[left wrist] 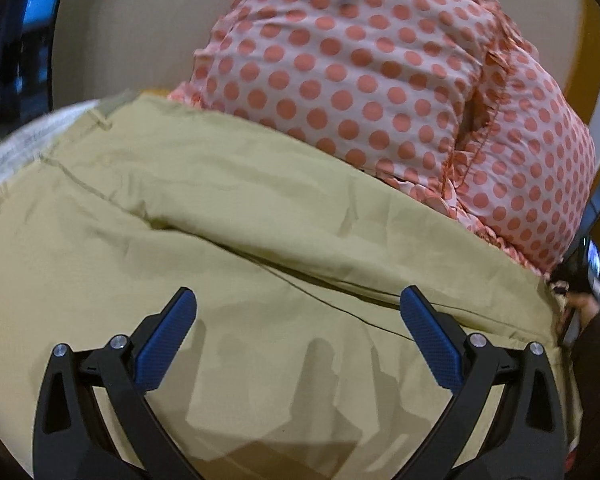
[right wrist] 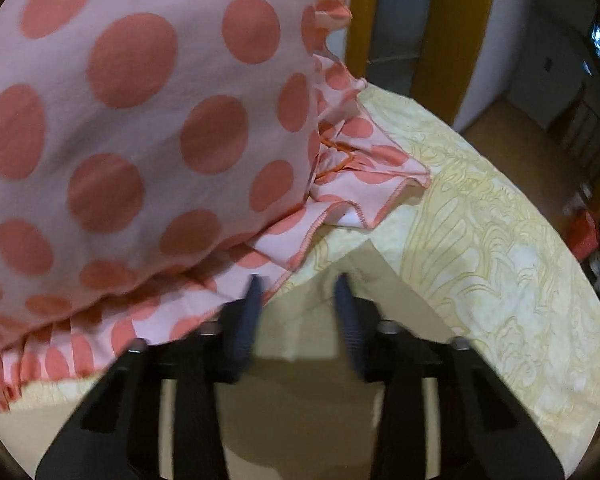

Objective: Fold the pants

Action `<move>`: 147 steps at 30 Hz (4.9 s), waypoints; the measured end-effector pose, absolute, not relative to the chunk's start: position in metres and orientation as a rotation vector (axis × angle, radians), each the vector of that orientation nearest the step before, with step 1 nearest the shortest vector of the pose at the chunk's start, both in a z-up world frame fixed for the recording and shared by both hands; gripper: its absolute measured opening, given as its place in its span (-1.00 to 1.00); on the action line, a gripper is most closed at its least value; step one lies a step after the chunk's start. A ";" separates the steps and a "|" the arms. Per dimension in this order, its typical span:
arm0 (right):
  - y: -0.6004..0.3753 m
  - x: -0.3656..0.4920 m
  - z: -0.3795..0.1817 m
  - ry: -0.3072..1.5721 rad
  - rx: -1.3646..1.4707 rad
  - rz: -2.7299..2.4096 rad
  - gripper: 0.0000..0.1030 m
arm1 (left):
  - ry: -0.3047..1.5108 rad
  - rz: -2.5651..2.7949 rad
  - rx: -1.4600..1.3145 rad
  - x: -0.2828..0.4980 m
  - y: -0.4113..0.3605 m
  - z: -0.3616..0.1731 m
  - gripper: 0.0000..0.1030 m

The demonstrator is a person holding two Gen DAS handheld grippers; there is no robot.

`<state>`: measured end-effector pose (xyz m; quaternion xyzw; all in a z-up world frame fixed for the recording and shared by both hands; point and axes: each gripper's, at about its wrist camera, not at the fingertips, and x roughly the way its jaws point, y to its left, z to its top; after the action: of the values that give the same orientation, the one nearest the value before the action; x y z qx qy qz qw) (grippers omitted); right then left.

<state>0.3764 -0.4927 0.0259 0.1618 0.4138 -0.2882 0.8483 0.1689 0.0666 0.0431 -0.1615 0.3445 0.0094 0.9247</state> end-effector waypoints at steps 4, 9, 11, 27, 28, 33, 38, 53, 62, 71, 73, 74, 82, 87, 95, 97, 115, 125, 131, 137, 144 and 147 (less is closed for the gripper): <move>-0.498 0.326 0.027 0.798 0.465 -0.498 -0.91 | 0.714 0.020 -0.395 0.169 0.074 0.039 0.96; -0.489 0.224 0.045 0.620 0.597 -0.339 -0.91 | 0.700 0.020 -0.403 0.168 0.075 0.041 0.96; -0.484 0.169 0.044 0.567 0.660 -0.274 -0.91 | 0.696 0.020 -0.406 0.167 0.076 0.041 0.96; -0.474 0.079 0.002 0.534 1.010 -0.208 -0.03 | 0.596 -0.063 -0.329 0.150 0.091 0.093 0.96; -0.474 0.084 -0.001 0.540 0.987 -0.203 -0.52 | 0.602 -0.080 -0.351 0.158 0.098 0.096 0.96; -0.489 0.060 0.007 0.410 0.975 -0.156 -0.97 | 0.699 -0.103 -0.414 0.201 0.124 0.093 0.96; -0.494 0.050 0.018 0.367 0.966 -0.146 -0.97 | 0.774 -0.031 -0.426 0.246 0.135 0.080 0.94; -0.495 0.043 0.031 0.327 0.937 -0.122 -0.97 | 0.833 0.058 -0.550 0.293 0.173 0.061 -0.90; -0.507 0.018 0.010 0.384 0.952 -0.193 -0.97 | 0.712 0.113 -0.381 0.066 0.172 0.081 -0.84; -0.515 -0.007 -0.016 0.411 1.010 -0.244 -0.97 | 0.788 0.093 -0.461 0.034 0.183 0.037 -0.80; -0.515 -0.010 -0.020 0.420 0.998 -0.262 -0.97 | 0.797 0.078 -0.453 0.033 0.181 0.033 -0.80; -0.514 -0.008 -0.021 0.435 0.974 -0.269 -0.97 | 0.802 0.074 -0.445 0.034 0.180 0.031 -0.79; -0.511 -0.041 -0.003 0.339 0.887 -0.390 -0.02 | 0.682 0.011 -0.373 -0.003 0.181 0.050 -0.24; -0.510 -0.033 -0.011 0.365 0.865 -0.413 -0.03 | 0.549 0.007 -0.341 -0.024 0.178 0.073 0.06; -0.478 -0.036 -0.016 0.355 0.819 -0.316 -0.19 | 0.418 0.048 -0.347 -0.022 0.182 0.089 0.51; -0.483 -0.034 -0.021 0.325 0.841 -0.324 -0.39 | 0.477 0.054 -0.368 -0.008 0.188 0.074 0.51; -0.228 0.091 0.089 0.364 0.516 0.561 -0.90 | 0.507 0.077 -0.448 -0.002 0.200 0.043 0.57; -0.090 0.078 0.045 0.647 0.158 0.725 -0.34 | 0.465 0.302 -0.504 -0.038 0.275 0.044 0.57; -0.079 0.088 0.025 0.721 0.037 0.572 -0.06 | 0.465 0.322 -0.587 -0.034 0.310 0.034 0.57; -0.076 0.077 0.025 0.735 0.046 0.608 0.20 | 0.491 0.323 -0.574 -0.015 0.321 0.028 0.57; -0.068 0.088 0.023 0.735 0.041 0.619 0.37 | 0.501 0.214 -0.637 0.003 0.310 0.028 0.65; -0.068 0.087 0.023 0.733 0.038 0.620 0.39 | 0.472 0.187 -0.735 0.006 0.314 0.025 0.64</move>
<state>0.0871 -0.0680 0.0230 0.0182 0.3527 0.2983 0.8867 0.0062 0.3144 0.0251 -0.3552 0.2280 0.0905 0.9020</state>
